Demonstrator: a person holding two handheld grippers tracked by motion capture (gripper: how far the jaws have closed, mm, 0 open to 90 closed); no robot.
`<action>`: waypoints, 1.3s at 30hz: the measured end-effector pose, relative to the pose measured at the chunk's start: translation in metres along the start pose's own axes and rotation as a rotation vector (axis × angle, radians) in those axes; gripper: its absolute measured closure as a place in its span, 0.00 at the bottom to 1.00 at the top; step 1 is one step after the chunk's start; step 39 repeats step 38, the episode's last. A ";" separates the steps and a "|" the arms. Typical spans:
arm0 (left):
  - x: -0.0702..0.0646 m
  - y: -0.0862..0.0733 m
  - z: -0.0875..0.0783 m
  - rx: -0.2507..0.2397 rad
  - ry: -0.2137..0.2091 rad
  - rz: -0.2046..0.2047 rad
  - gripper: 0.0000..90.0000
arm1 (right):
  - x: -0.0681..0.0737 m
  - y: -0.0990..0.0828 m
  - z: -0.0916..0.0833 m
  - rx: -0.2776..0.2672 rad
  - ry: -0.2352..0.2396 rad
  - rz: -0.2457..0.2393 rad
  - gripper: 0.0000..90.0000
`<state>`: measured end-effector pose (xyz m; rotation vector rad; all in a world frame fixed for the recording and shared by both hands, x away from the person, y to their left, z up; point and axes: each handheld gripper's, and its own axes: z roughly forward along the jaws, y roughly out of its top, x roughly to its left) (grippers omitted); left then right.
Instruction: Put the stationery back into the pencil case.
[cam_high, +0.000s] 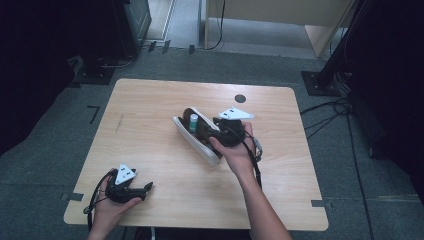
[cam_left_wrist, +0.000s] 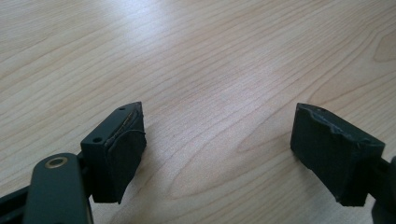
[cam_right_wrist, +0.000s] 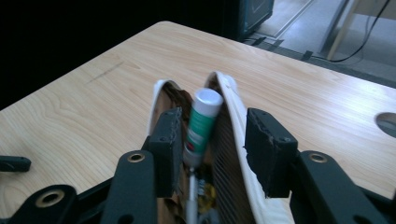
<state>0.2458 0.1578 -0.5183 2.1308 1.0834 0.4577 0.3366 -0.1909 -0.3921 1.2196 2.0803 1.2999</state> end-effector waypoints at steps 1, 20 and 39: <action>0.000 0.000 0.000 0.000 0.000 0.001 0.20 | -0.002 -0.002 -0.003 -0.001 -0.005 0.001 0.61; 0.000 0.000 0.000 0.004 0.003 0.004 0.20 | -0.076 -0.141 -0.064 0.138 -0.239 0.137 0.30; -0.002 0.002 0.003 0.013 0.000 0.016 0.16 | -0.071 -0.190 -0.079 0.231 -0.285 0.111 0.05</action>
